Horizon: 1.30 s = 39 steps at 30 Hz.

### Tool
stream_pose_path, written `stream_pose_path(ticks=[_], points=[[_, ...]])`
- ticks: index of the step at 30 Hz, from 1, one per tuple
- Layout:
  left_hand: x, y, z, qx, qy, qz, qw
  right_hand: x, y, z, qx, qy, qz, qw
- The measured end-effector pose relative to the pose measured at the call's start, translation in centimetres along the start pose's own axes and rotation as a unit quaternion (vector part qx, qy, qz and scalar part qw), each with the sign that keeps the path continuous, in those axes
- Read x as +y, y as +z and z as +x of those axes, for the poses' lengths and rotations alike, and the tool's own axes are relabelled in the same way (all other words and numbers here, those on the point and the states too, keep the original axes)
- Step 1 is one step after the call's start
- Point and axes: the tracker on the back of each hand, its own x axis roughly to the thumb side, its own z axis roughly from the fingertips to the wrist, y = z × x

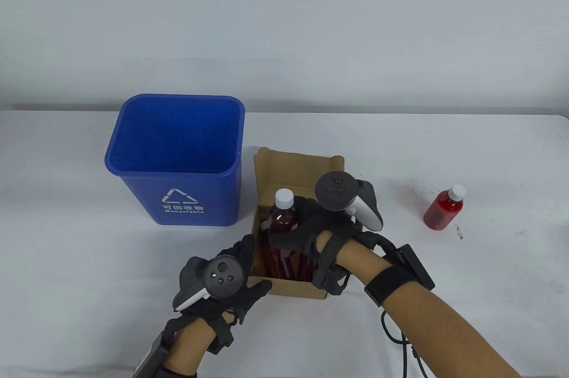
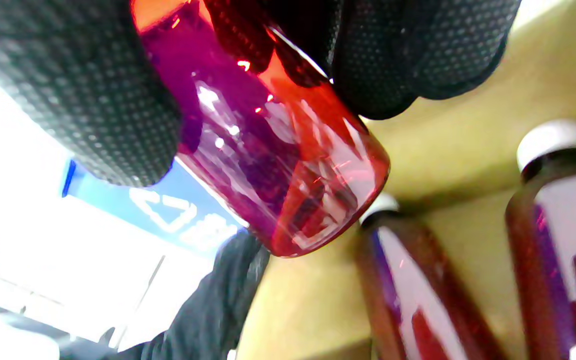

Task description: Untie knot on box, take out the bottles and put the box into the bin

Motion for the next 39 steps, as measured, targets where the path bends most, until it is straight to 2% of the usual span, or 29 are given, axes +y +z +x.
stream_pose_path(ticks=[8,11,16,23,26,32,39], points=[[0.0,0.0,-0.1,0.004,0.007,-0.004,1.0,-6.2,2.7,-4.4,0.049,-0.005,-0.114,0.992],[0.0,0.0,-0.1,0.004,0.006,-0.003,1.0,-7.8,3.4,-6.9,0.07,0.01,-0.165,0.984],[0.0,0.0,-0.2,0.007,0.005,-0.003,1.0,-9.1,4.1,-11.5,0.121,0.016,-0.228,0.966],[0.1,0.1,0.2,0.018,-0.016,-0.005,1.0,-8.5,3.8,-17.6,0.184,0.017,-0.286,0.94],[0.0,0.2,0.4,0.021,-0.019,-0.007,1.0,-8.1,3.5,-19.3,0.198,0.007,-0.296,0.934],[0.0,0.1,0.5,0.02,-0.019,-0.006,1.0,-7.4,2.6,-21.1,0.23,0.017,-0.297,0.927],[0.0,0.1,0.5,0.022,-0.018,-0.006,1.0,-6.4,1.9,-22.9,0.249,-0.041,-0.303,0.919]])
